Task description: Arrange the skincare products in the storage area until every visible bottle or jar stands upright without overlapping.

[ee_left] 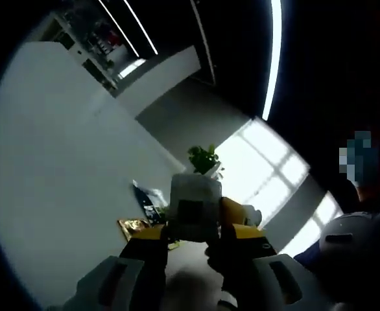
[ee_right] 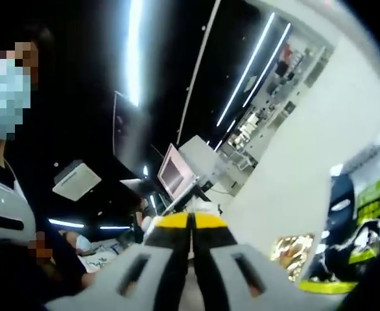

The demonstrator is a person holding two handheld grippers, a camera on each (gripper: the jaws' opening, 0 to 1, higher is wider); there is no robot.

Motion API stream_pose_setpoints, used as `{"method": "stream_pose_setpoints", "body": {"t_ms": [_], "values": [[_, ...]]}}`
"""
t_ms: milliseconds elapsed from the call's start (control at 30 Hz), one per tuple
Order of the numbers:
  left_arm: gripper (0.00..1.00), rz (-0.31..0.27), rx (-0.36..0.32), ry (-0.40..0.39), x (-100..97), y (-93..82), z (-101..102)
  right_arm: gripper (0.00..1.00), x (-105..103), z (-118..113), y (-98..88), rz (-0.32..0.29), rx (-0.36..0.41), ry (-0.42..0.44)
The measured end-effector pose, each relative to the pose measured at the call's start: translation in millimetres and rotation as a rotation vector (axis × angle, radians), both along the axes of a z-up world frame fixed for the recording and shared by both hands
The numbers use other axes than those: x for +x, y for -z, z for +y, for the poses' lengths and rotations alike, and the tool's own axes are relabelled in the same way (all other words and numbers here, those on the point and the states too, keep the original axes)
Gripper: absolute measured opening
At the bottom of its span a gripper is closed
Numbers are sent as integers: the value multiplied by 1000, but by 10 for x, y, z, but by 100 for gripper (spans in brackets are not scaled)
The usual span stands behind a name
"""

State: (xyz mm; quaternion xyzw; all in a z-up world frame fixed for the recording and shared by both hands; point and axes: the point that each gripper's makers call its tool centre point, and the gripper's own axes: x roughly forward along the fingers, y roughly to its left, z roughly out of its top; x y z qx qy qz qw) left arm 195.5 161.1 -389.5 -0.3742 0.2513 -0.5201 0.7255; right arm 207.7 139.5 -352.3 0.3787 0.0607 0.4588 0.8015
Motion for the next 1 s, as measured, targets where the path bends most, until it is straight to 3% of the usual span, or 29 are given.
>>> {"method": "stream_pose_setpoints", "body": {"t_ms": [600,1000], "values": [[37,17,-35,-35,126,3,140,0,-43,-14,-15,19,28,-21],[29,21,-52,-30,112,-27,118,0,-74,-9,8,47,53,-38]]}}
